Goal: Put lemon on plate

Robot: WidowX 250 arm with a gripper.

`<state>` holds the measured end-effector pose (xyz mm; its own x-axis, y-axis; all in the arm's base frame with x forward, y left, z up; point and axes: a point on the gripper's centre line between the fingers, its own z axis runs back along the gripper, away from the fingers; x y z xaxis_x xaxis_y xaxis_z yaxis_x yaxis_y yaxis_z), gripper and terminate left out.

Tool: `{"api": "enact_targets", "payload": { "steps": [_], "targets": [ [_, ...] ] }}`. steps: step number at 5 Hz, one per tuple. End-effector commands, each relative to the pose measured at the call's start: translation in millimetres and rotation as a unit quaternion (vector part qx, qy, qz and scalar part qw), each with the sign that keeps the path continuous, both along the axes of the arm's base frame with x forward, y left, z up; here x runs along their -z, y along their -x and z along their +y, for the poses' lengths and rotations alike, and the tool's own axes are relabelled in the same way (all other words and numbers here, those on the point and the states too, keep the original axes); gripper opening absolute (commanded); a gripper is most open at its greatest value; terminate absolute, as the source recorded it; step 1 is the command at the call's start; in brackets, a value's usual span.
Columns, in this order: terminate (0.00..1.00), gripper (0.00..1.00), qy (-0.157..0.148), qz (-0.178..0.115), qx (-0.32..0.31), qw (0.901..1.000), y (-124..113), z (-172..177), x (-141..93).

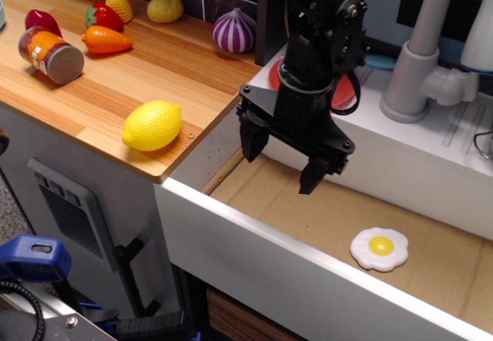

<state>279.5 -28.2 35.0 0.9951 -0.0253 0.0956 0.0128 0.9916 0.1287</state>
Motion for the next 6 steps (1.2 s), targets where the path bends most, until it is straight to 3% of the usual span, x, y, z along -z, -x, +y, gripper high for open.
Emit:
{"api": "enact_targets", "payload": {
  "steps": [1,3,4,5,6],
  "targets": [
    [0.00,1.00,0.000,0.000,0.000,1.0000,0,0,0],
    [0.00,1.00,-0.065,0.026,0.013,0.9974,10,60,-28],
    [0.00,1.00,-0.082,0.045,0.023,0.9954,21,87,-47],
    [0.00,1.00,-0.109,0.039,0.038,0.9925,29,109,-49],
    [0.00,1.00,-0.114,0.023,0.051,0.9918,28,126,-45]
  ]
}}
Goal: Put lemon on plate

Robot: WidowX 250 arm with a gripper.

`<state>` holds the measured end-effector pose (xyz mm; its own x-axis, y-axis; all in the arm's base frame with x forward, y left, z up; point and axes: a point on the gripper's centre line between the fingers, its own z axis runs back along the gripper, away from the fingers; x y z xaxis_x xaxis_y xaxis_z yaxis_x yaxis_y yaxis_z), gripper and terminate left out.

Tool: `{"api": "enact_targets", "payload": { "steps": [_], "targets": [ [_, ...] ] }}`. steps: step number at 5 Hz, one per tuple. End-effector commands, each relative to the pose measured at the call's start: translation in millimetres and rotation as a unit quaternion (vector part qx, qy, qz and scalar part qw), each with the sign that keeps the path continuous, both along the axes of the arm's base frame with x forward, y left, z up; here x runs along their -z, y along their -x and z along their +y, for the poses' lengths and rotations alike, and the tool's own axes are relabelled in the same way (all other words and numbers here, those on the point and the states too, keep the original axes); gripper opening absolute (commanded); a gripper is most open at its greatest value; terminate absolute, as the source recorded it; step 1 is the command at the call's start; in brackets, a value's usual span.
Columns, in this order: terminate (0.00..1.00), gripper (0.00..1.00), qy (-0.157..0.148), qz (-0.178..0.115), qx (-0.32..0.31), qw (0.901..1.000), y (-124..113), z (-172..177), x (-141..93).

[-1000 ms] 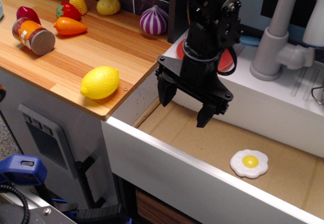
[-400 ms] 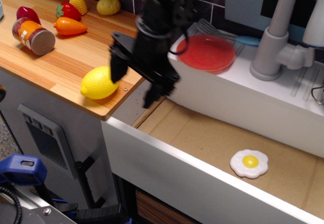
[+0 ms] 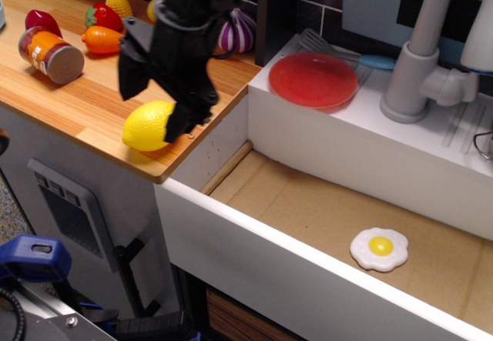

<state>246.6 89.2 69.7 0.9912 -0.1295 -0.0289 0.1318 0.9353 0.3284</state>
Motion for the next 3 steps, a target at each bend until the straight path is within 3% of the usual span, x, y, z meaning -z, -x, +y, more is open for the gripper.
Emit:
{"api": "enact_targets", "payload": {
  "steps": [1,3],
  "targets": [
    [0.00,1.00,0.006,-0.043,0.015,0.9989,-12,18,-1],
    [0.00,1.00,0.026,-0.047,0.025,0.9983,-23,28,15]
  ]
}}
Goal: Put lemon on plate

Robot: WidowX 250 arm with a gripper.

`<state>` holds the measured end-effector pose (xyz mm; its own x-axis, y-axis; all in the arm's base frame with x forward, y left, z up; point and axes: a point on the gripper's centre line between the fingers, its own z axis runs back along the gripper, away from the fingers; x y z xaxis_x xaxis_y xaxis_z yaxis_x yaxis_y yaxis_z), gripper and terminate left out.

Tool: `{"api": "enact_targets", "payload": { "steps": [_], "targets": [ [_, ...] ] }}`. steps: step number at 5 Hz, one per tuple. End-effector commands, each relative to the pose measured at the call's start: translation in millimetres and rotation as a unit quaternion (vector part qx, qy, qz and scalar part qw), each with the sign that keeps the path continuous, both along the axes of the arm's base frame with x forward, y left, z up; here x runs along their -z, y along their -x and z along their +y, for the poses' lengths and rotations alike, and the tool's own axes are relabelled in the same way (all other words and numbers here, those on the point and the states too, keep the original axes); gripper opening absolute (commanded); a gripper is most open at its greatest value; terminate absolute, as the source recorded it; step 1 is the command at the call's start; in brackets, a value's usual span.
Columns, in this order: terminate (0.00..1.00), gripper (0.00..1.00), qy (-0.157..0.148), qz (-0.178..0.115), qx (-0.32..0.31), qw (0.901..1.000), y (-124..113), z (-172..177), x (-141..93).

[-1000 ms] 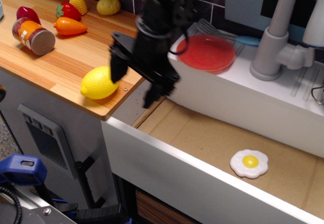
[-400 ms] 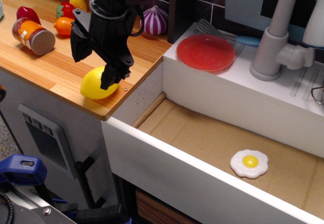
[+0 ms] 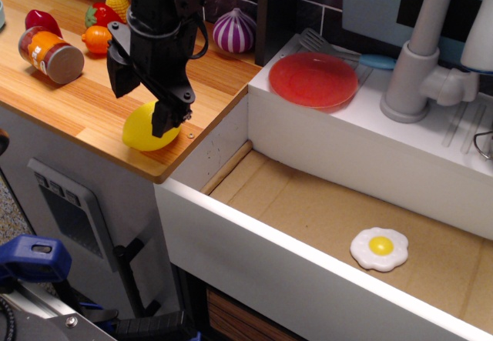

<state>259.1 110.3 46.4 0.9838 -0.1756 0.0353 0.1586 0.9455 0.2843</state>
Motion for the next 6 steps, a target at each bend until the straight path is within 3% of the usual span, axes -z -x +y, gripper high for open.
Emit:
{"api": "enact_targets", "payload": {
  "steps": [1,4,5,6],
  "targets": [
    [0.00,1.00,0.008,-0.020,0.000,0.9998,-8,7,-2],
    [0.00,1.00,0.035,-0.030,0.001,0.9989,-6,10,21],
    [0.00,0.00,0.034,-0.025,-0.007,0.9991,-12,8,24],
    [0.00,0.00,0.032,-0.038,0.001,0.9988,-21,2,24]
  ]
}}
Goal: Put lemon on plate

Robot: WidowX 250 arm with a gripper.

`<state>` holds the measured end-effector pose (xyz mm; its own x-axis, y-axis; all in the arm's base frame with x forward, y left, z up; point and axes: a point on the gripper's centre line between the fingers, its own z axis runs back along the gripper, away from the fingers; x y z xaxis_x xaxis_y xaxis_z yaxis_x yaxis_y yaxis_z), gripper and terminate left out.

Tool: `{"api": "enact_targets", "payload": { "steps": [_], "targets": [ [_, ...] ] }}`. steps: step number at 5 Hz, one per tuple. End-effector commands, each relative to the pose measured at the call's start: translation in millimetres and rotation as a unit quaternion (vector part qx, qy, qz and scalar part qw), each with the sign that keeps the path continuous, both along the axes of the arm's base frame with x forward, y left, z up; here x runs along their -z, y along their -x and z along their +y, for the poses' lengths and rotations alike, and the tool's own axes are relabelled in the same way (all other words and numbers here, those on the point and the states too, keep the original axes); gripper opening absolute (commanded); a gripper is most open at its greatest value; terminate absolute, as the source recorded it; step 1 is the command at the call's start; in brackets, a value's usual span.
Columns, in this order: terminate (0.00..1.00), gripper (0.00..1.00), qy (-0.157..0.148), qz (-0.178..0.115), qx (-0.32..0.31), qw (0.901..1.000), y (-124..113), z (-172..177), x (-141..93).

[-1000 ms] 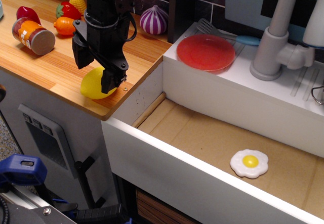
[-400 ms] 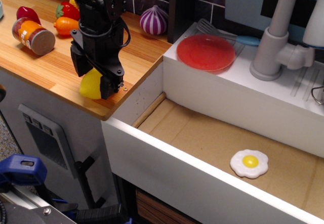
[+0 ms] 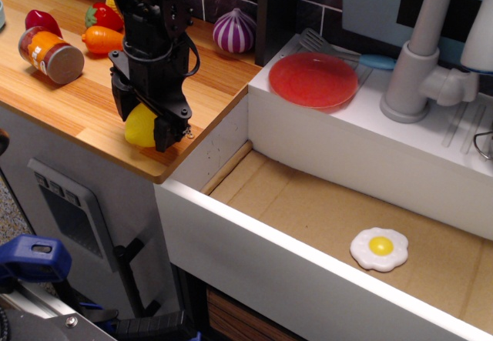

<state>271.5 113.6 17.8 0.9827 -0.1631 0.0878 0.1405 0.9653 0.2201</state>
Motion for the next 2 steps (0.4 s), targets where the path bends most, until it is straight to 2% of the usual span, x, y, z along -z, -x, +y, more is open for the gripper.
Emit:
{"api": "enact_targets", "payload": {
  "steps": [1,2],
  "targets": [
    [0.00,0.00,-0.002,-0.025,0.069,0.9973,-34,-7,-31],
    [0.00,0.00,-0.004,-0.030,0.125,0.9917,-61,-21,-68]
  ]
}}
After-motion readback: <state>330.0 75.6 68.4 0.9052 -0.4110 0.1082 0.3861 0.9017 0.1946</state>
